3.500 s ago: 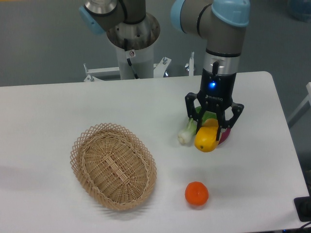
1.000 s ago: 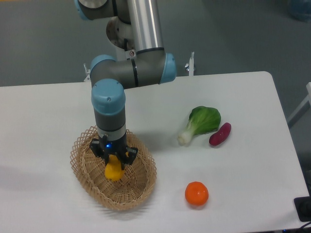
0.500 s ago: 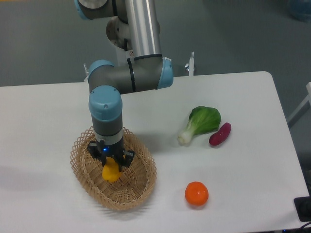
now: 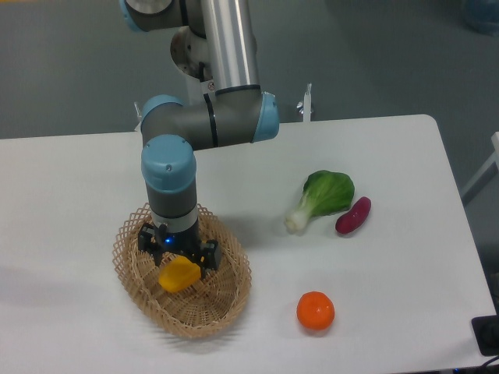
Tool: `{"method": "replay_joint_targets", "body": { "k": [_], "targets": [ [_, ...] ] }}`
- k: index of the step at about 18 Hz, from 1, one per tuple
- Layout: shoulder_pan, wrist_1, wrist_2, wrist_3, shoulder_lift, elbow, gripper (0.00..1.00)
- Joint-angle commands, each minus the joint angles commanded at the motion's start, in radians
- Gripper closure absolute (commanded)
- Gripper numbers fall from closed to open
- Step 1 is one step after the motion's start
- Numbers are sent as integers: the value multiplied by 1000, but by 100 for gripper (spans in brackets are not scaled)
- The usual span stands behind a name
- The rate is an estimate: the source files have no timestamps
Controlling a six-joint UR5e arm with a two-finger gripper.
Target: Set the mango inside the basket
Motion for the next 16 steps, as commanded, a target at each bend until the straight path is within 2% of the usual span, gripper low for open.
{"method": "replay_joint_targets", "body": {
  "k": [3, 8, 12, 14, 16],
  "targets": [
    [35, -3, 12, 18, 15, 18, 0],
    [138, -17, 21, 124, 87, 35, 0],
    [201, -107, 21, 288, 113, 35, 0],
    [233, -127, 18, 342, 147, 34, 0],
    [259, -135, 17, 382, 153, 29, 0]
  ]
}}
